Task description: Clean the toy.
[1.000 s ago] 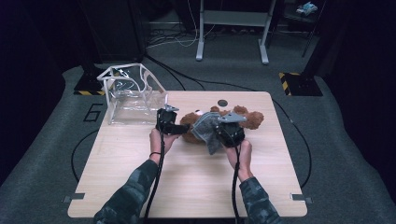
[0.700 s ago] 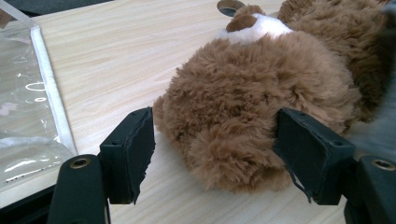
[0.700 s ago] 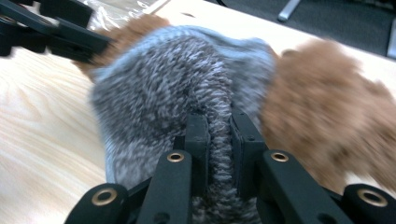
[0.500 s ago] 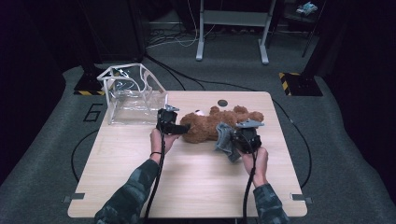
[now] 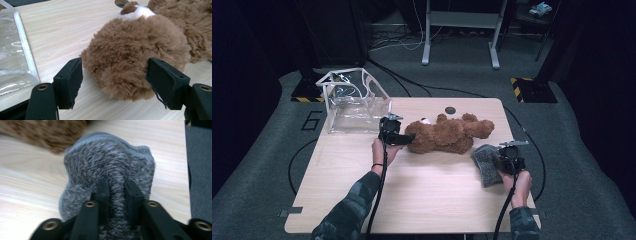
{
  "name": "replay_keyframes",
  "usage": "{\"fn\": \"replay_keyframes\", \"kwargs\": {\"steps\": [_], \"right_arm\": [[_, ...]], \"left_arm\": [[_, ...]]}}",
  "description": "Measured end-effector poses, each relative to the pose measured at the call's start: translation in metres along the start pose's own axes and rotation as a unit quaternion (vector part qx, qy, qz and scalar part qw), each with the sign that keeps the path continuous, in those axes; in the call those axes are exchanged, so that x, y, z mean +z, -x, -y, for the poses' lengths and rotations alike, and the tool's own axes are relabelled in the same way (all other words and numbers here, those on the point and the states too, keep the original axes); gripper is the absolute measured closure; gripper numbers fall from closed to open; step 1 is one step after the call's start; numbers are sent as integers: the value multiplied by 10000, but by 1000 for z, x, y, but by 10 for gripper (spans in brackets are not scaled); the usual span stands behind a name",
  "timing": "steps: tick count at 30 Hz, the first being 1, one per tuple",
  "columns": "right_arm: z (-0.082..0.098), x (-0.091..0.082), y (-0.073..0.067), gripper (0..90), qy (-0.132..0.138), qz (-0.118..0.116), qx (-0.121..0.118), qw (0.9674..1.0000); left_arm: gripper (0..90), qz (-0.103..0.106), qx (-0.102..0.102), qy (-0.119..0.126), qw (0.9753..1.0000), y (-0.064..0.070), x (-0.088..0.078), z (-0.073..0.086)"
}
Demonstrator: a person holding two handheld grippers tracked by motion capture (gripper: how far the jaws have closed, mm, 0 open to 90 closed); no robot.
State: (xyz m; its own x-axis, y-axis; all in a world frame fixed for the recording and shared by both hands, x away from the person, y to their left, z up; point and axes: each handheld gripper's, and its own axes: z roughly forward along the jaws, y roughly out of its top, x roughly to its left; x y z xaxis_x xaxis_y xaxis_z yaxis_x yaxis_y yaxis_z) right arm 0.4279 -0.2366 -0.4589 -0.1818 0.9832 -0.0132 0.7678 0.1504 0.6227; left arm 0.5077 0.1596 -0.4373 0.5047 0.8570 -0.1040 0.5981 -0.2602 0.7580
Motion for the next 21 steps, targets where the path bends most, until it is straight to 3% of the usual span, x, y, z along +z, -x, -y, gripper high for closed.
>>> {"fn": "replay_keyframes", "kwargs": {"steps": [4, 8, 14, 21], "right_arm": [[-2, 3, 7, 423, -141, -123, 218, 9996], [-10, -3, 7, 196, 145, -414, 167, 9989], [-29, -8, 3, 140, 437, -668, 58, 9968], [-39, -2, 0, 108, 443, -776, -31, 9960]], "left_arm": [[281, 67, -11, 71, 10000, 1, -3, 1], [276, 111, 11, 144, 9998, 2, -9, 0], [257, 110, 26, 150, 9998, 1, -13, -2], [241, 147, -7, 98, 9998, 0, -12, -1]]}}
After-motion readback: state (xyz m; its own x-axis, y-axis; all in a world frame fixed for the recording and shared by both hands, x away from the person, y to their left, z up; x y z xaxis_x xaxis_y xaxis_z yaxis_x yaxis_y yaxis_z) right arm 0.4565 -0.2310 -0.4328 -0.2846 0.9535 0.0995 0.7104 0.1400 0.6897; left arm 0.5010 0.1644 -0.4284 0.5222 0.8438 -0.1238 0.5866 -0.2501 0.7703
